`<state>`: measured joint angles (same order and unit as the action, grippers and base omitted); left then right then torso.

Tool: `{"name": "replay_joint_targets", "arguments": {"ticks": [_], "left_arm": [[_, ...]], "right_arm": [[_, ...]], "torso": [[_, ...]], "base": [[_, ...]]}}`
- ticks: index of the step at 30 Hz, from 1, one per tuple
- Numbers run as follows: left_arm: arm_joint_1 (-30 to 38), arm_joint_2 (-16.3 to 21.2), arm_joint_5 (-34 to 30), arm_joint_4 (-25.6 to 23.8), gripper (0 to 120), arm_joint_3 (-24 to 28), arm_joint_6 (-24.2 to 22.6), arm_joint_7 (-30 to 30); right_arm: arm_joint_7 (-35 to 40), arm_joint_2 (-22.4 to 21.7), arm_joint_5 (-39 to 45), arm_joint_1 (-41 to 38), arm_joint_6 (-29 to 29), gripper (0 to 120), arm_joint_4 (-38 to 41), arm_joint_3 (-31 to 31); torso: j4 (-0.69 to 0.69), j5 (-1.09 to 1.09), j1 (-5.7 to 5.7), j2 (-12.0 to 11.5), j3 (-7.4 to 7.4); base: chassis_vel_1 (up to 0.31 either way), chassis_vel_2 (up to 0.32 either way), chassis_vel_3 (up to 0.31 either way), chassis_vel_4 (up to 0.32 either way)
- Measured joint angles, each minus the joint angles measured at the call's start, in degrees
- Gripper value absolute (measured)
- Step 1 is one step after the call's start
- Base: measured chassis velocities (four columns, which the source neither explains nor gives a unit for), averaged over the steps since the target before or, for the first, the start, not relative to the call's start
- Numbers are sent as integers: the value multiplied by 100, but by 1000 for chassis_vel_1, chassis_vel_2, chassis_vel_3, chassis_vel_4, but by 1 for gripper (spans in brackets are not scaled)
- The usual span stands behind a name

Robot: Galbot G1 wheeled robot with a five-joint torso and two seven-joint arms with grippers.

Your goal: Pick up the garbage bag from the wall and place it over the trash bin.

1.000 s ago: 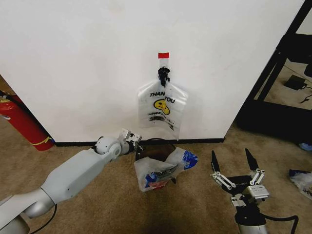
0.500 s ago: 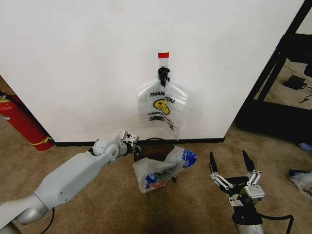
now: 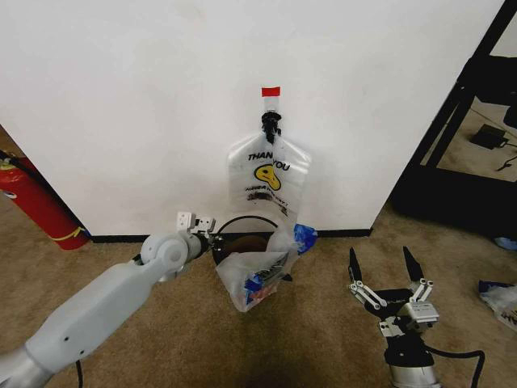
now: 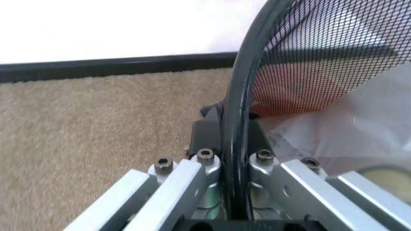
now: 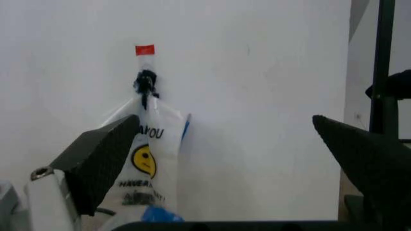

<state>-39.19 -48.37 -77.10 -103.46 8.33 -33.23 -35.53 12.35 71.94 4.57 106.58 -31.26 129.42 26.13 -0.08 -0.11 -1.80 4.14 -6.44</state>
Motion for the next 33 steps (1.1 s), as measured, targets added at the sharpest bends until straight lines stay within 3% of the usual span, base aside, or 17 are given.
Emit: {"name": "replay_joint_targets", "arguments": {"ticks": [7, 17, 24, 33], "left_arm": [[-600, -157, -348, -676, 0, -329, 490, -1327], [-1424, -452, 42, -903, 0, -708, 878, -1782], [-1793, -1331, 532, -706, 0, -1062, 1520, -2311], [-2320, -1912, 1063, -712, 0, -1113, 1702, -2290]], "right_arm": [[13, 2, -1, -22, 22, 100, -69, 17], [41, 24, -27, -28, 23, 100, -126, -4], [129, 37, -99, -76, 85, 100, -223, -105], [167, 25, -151, -83, 138, 100, -226, -184]], "torso": [[-1, 1, 0, 0, 0], [0, 1, 0, 0, 0], [-2, 1, 0, 0, 0], [-1, 1, 0, 0, 0]], "base": [[0, 0, 0, 0], [0, 0, 0, 0], [0, 0, 0, 0], [0, 0, 0, 0]]}}
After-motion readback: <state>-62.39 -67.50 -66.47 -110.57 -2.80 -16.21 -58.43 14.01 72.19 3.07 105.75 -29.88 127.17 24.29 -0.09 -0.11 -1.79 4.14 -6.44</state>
